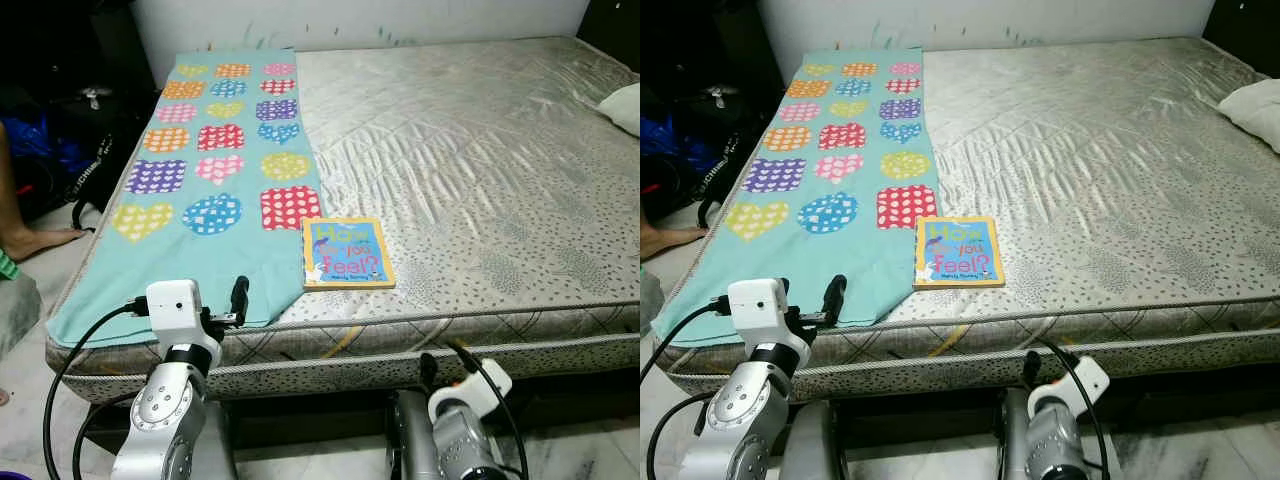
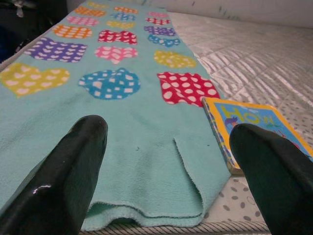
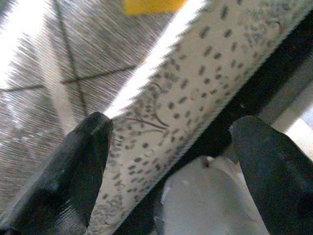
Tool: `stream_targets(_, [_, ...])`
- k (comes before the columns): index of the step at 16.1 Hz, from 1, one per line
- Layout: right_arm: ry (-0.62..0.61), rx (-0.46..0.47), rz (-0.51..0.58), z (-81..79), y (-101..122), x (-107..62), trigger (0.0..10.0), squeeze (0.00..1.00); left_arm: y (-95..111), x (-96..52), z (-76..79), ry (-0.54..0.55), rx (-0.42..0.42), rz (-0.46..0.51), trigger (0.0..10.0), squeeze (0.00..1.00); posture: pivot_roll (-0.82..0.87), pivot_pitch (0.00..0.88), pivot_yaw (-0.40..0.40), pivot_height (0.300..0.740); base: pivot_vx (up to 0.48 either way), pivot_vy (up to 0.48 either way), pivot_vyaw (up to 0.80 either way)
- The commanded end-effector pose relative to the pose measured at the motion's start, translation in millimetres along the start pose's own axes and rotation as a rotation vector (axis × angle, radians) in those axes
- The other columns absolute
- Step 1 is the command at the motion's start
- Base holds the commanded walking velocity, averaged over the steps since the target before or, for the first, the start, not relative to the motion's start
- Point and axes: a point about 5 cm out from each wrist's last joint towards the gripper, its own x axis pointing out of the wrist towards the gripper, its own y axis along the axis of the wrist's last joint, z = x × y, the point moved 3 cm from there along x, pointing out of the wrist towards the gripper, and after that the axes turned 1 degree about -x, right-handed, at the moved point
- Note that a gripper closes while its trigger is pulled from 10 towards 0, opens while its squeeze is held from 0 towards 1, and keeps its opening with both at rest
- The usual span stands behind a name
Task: Clean up the room
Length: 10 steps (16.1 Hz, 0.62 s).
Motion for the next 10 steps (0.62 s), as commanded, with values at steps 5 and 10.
stream_targets(5, [0.613,-0.768,0.767,-189.5,152,-52.7,10.0,0.00,30,37.1,2.4,-0.005,0.144,0.165,10.0,0.00,-0.04,0.000,0.000,0.523,0.000,0.000,-0.18])
stream_targets(10, [0.584,-0.811,0.877,-192.7,167,-61.4,10.0,0.00,46,43.4,4.5,-0.003,0.161,0.230,10.0,0.00,-0.04,0.000,0.000,0.547,0.000,0.000,0.00])
